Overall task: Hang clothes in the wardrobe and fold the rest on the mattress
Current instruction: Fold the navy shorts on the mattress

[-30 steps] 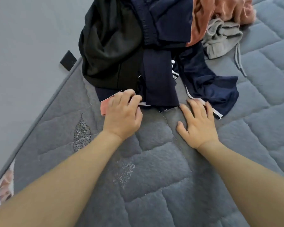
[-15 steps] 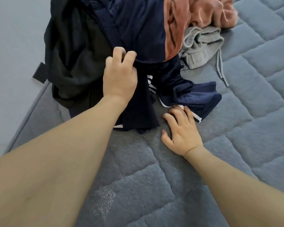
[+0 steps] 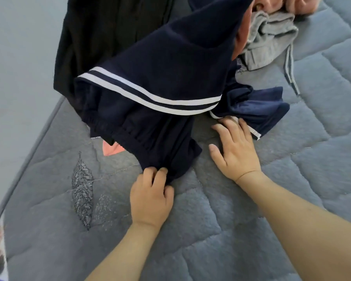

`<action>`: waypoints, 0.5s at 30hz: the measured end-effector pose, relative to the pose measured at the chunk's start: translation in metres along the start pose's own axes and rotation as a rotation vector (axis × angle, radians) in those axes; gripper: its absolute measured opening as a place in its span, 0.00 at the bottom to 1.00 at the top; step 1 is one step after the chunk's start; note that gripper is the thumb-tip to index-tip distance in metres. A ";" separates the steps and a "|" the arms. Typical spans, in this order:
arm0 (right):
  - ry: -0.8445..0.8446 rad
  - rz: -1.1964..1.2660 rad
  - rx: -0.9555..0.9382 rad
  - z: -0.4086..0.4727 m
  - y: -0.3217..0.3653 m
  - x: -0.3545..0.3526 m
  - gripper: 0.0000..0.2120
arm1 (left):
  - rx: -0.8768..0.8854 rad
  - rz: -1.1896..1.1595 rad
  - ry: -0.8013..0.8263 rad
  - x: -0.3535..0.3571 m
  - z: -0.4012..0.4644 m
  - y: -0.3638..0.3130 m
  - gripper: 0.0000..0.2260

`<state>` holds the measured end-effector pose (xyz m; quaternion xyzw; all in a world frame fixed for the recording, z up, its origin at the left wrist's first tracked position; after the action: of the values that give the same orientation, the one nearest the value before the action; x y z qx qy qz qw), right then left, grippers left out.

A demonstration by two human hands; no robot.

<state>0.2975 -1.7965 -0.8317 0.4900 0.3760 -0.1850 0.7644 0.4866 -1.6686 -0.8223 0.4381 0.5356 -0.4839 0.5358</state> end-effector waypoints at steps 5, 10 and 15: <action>-0.042 0.067 -0.008 0.000 0.006 -0.006 0.26 | 0.018 -0.003 -0.076 0.009 -0.001 -0.001 0.18; -0.376 0.233 -0.135 0.021 0.037 -0.049 0.27 | 0.019 -0.041 -0.102 0.016 -0.004 0.001 0.18; -0.231 -0.136 -0.367 0.122 0.116 -0.043 0.40 | 0.036 -0.051 -0.140 0.016 -0.004 0.003 0.17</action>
<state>0.3935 -1.8562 -0.6993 0.2918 0.3453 -0.2196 0.8645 0.4882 -1.6655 -0.8386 0.3991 0.4992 -0.5362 0.5514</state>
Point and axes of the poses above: each hand's wrist, its own z-axis towards the middle knuckle, its own x-axis out of the palm, y = z × x, the point moved 8 cm from there along z, towards the middle knuckle, and after that the axes turned 14 degrees about z, right-handed, at the moved point
